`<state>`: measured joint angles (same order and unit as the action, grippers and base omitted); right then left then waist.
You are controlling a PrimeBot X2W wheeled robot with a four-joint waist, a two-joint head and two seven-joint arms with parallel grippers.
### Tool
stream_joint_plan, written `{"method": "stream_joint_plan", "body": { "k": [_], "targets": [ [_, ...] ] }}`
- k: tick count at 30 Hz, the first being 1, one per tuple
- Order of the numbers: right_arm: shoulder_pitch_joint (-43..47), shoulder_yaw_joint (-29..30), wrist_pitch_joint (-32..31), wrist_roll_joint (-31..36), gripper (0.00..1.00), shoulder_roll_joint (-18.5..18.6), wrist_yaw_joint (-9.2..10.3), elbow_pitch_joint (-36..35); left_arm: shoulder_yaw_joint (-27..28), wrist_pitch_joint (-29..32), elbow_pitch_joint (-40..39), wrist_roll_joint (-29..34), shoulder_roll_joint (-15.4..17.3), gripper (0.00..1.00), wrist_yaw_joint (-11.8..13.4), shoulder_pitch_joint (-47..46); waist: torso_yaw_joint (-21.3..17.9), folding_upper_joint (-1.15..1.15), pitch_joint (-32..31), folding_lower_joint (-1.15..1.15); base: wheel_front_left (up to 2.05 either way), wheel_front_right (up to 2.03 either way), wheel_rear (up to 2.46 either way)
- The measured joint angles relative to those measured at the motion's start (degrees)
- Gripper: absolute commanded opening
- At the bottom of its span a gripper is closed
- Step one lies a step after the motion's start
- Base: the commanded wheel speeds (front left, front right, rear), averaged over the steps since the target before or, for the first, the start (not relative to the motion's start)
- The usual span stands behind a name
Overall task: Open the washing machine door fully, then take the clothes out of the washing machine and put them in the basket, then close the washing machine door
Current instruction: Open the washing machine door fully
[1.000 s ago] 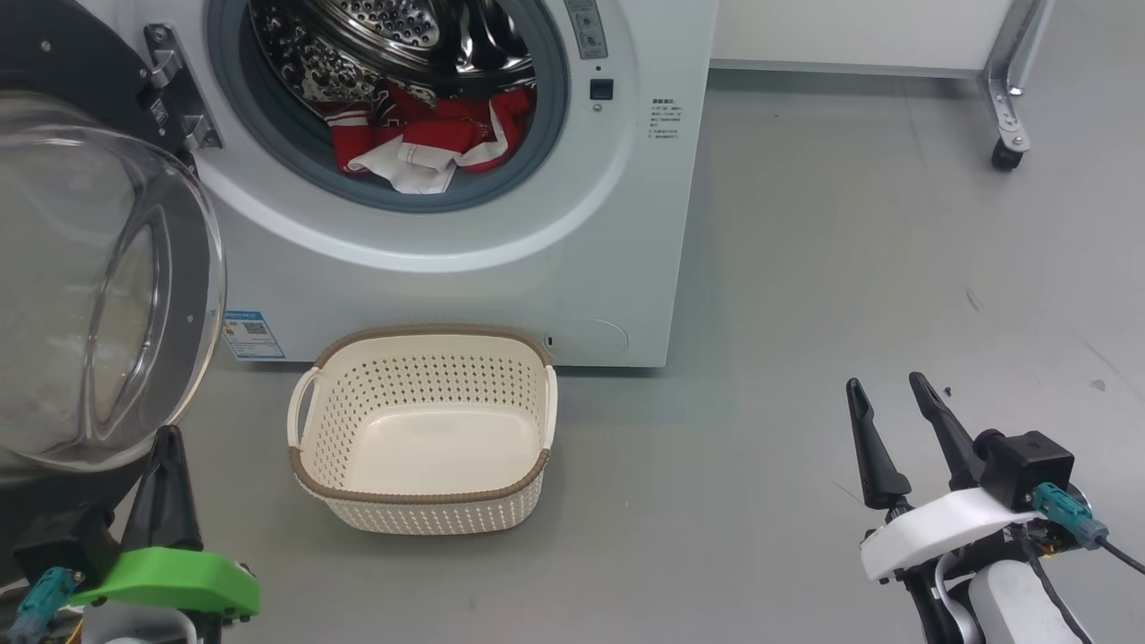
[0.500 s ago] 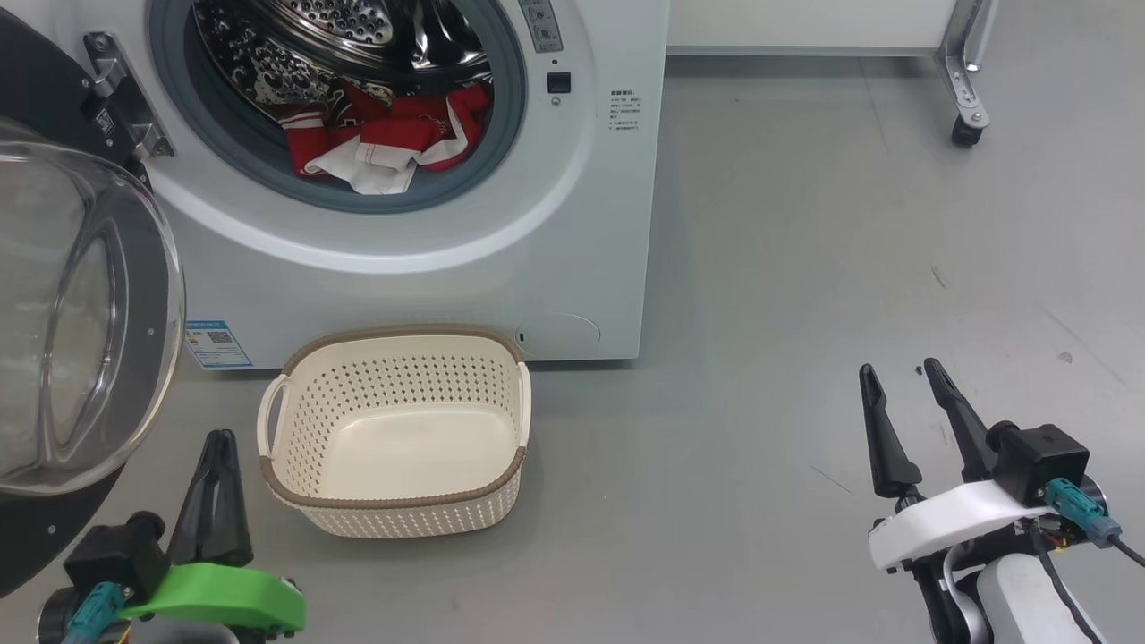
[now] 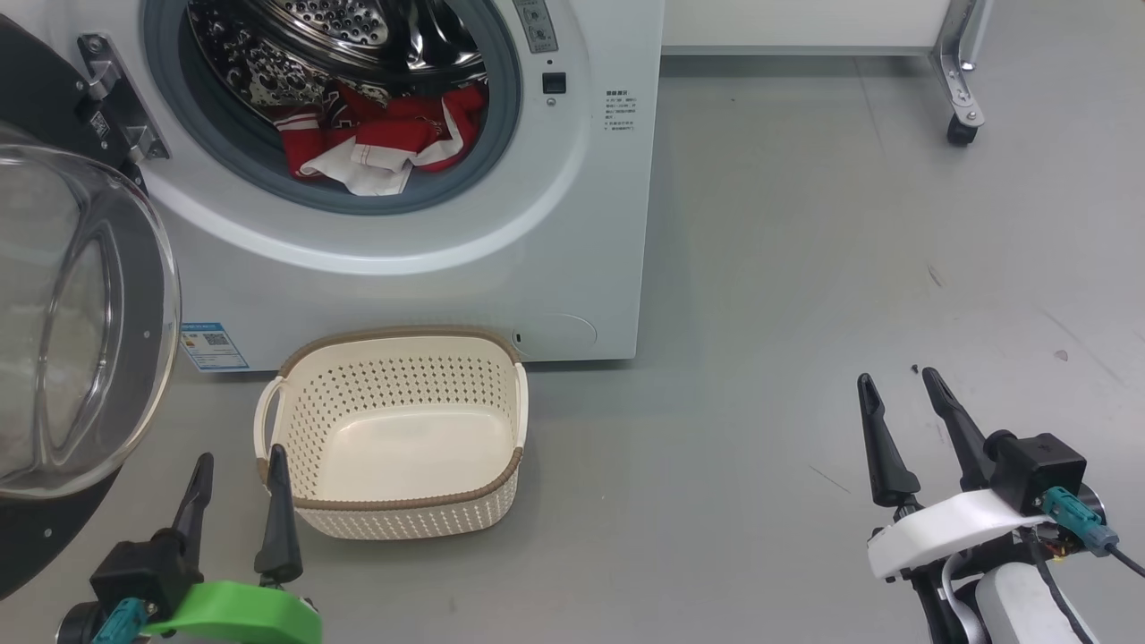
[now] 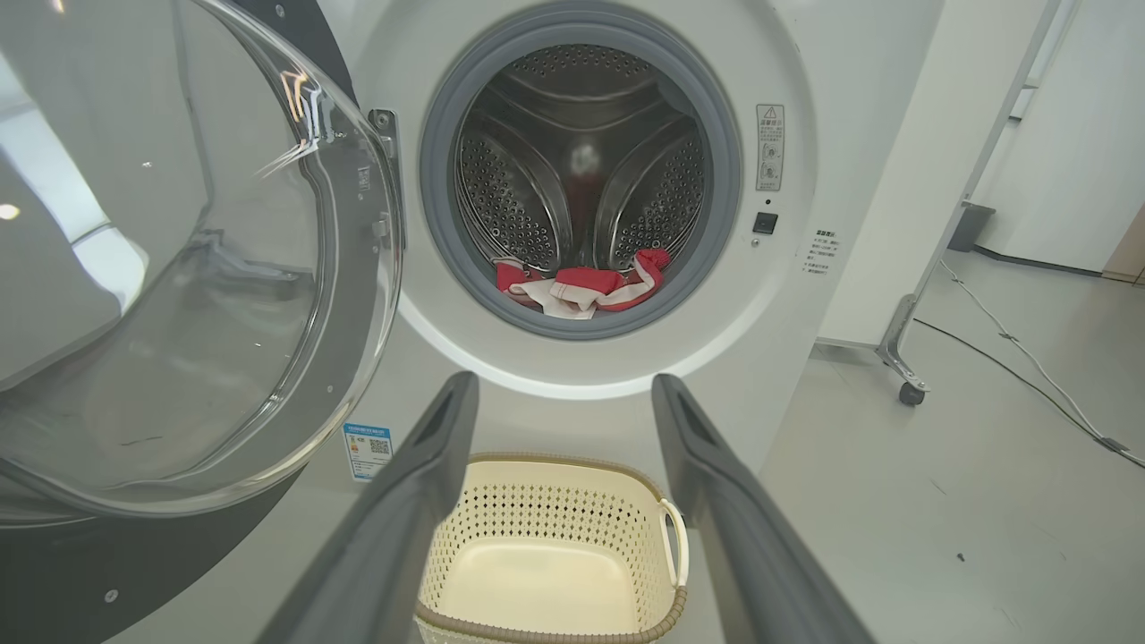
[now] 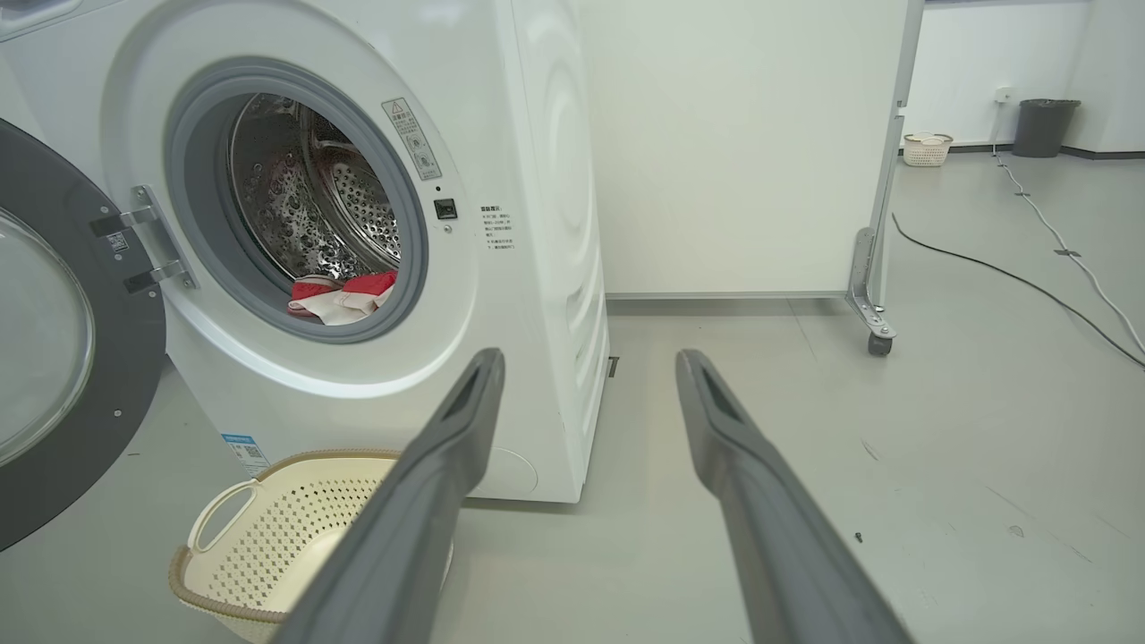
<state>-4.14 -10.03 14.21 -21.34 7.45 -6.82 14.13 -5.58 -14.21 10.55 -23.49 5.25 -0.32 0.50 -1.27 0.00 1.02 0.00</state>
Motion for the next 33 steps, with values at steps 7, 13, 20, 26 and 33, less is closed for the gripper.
{"method": "stream_joint_plan", "body": {
  "k": [7,13,20,26,33],
  "targets": [
    [0.1,0.0,0.0,0.3,1.0,0.0,0.0,0.0,-0.2,-0.1,-0.2,0.1,-0.3,1.0,0.0,0.4,-0.2,0.0,-0.1,0.0,0.0,0.0,0.0],
    [0.2,0.1,0.0,0.4,1.0,0.0,-0.02,-0.2,-0.2,-0.1,-0.3,0.2,-0.4,1.0,0.0,0.6,-0.4,0.0,0.0,0.0,0.0,0.0,0.0],
    [0.3,0.3,0.0,0.4,1.0,0.0,-0.02,-0.6,-0.4,-0.1,-0.8,1.0,-0.5,1.0,0.1,0.7,-0.4,0.0,0.4,0.0,0.0,0.0,0.0],
    [0.3,0.6,0.1,0.4,1.0,0.0,-0.03,-0.7,-0.6,-0.1,-0.9,1.4,-0.7,1.0,0.1,0.7,-0.3,0.0,1.0,0.0,0.0,0.0,0.0],
    [0.3,0.6,0.1,0.8,1.0,0.0,-0.04,-0.8,-0.9,-0.1,-1.0,1.4,-0.7,1.0,0.1,0.7,-0.1,0.0,1.5,0.0,0.0,0.0,0.0]
  ]
}}
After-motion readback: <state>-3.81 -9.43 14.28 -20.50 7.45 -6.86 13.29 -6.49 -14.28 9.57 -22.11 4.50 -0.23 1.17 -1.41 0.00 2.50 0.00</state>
